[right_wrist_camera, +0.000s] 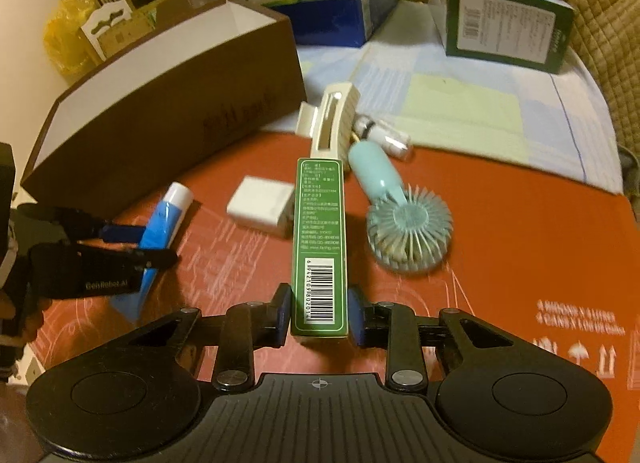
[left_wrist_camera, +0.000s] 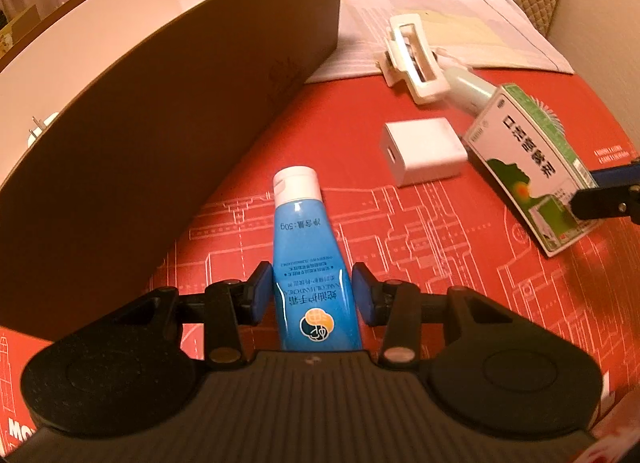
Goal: Organize rigid objects
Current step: 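Lift the blue tube with the left tool while the right tool lifts the green box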
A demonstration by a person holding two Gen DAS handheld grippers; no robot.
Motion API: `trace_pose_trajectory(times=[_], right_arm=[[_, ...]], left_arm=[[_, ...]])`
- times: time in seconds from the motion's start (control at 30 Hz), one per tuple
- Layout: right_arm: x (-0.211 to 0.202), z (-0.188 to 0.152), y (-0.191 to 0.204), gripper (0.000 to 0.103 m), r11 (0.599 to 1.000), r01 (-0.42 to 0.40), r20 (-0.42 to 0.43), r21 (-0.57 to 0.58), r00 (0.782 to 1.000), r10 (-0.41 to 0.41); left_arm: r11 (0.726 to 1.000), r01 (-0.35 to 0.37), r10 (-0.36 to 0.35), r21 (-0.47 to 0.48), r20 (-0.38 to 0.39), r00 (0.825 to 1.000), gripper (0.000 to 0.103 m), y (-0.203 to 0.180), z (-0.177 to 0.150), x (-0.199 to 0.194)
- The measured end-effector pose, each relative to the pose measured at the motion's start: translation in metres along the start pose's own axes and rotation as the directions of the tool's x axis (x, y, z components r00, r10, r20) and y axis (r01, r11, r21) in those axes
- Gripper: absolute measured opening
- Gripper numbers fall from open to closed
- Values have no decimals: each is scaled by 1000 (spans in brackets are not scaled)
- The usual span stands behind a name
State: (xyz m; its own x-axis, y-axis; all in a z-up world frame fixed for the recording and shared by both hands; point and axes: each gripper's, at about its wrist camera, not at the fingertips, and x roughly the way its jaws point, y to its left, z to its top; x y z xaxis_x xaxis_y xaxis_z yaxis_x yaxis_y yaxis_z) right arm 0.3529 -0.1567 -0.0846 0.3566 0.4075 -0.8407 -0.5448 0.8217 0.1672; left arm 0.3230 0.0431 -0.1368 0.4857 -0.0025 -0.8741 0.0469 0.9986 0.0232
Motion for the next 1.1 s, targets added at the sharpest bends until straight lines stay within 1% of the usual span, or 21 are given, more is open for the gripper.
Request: trace_pose_trajectory(times=[0.23,0.37,0.47,0.67,0.73,0.83,1.0,1.1], right_arm=[[-14,-20,6,27,999,32,-43,16,999,-31],[-19,-29,11,27,999,29,-60,22,998,-27],[-20,-33,12,27,999,25,-68,38,997,-23],[-19,-32,14,30,998,26,-64,56,998,-22],[-17,-30,15,37,998,41,-66,52,997,-37],[-13,-26,14,42,997,59,-60,55,997,-56],[-7,-20,15,43,997,59,-64,50,996,-55],[-1,-16,18,43,997,64,-71,38,996,-62]], left_arm=[[999,29,-29,38,-15,999,39,-3,-17,-10],[997,48,-46,59,-30,998,39,-5,-27,-16],[997,56,-53,60,-37,998,39,-4,-29,-17],[998,40,-38,39,-39,999,39,-4,-18,-12],[999,36,-35,32,-41,999,40,-4,-14,-10],[999,29,-28,27,-48,998,41,-5,-9,-7],[999,26,-25,19,-54,998,42,-8,-4,-4],[999,25,-24,26,-56,998,38,-10,-3,-4]])
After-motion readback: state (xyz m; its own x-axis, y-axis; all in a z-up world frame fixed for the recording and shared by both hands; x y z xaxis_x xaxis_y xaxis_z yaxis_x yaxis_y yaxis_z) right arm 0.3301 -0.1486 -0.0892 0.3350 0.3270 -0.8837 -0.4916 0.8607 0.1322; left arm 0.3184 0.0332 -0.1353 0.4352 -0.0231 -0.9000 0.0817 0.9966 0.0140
